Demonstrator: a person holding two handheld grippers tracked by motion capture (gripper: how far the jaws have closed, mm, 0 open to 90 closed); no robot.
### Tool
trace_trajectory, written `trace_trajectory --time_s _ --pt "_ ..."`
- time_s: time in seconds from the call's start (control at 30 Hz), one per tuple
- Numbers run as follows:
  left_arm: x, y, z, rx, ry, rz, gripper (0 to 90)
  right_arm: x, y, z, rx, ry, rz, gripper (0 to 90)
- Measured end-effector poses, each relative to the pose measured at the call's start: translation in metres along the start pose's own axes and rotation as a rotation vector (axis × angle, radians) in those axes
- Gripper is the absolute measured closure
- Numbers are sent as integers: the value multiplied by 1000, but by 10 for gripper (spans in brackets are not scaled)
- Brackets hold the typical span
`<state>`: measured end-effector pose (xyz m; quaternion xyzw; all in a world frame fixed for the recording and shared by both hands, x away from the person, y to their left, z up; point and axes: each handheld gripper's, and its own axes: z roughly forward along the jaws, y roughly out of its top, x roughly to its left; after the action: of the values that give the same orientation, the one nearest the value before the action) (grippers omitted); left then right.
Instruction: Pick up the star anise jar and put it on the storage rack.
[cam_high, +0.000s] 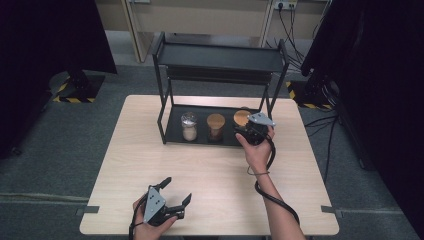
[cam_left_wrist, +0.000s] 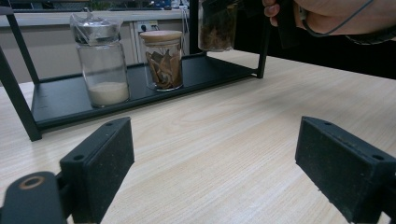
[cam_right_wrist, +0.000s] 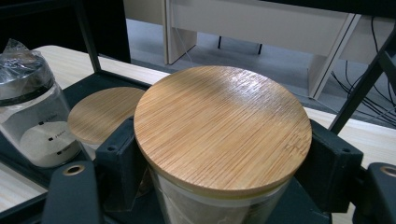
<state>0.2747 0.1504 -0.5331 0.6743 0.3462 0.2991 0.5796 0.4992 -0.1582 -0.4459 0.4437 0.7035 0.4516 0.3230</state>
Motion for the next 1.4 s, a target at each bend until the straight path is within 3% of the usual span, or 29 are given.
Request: trace_trajectory --time_s 0.7,1.4 --pt "0 0 0 -2 -1 -2 112 -8 -7 23 52 -25 22 260" --pt "-1 0 0 -2 -2 1 112 -6 -12 35 77 -34 22 260"
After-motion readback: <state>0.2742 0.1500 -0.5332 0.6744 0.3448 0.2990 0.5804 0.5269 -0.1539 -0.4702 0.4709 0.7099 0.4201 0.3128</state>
